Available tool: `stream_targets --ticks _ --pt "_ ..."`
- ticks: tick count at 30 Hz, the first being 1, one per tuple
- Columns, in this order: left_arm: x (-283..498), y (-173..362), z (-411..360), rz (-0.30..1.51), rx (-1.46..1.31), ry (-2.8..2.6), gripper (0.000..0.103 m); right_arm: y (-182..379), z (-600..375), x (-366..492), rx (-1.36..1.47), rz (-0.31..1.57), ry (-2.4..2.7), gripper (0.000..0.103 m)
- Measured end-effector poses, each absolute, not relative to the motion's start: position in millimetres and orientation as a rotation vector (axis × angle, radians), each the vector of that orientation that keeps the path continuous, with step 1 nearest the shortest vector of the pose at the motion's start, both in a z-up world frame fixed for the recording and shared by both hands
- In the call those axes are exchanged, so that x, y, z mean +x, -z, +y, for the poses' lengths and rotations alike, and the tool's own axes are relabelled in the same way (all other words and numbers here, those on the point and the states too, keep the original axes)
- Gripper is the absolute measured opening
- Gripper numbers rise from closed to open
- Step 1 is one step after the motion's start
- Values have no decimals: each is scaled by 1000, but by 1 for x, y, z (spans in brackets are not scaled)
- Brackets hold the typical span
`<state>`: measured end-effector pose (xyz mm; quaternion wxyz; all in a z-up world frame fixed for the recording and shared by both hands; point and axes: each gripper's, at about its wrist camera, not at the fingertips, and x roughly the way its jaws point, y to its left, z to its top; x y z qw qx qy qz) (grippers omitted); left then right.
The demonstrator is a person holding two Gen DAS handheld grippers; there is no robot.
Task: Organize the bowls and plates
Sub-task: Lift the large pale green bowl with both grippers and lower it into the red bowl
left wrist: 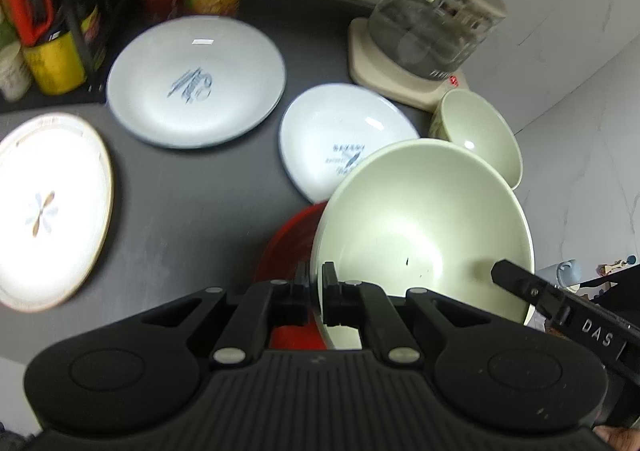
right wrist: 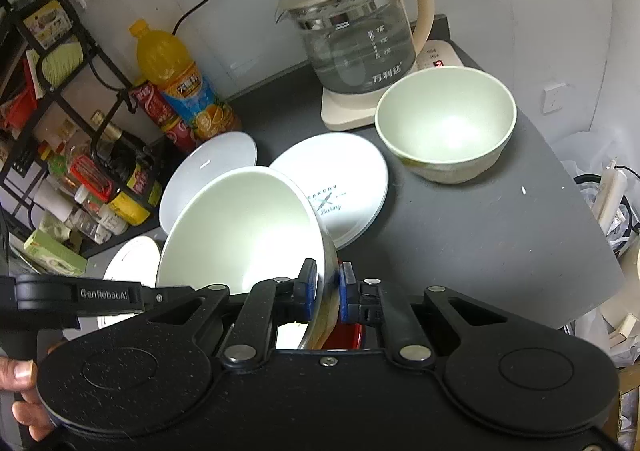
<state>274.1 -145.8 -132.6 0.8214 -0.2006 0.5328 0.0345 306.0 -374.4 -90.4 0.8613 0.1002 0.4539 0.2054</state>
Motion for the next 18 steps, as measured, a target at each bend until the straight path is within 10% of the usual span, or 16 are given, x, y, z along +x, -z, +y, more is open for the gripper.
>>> stream_targets --ticks 18 --pt "280 172 -131 1239 -445 -65 4 115 -354 313 172 1035 -387 12"
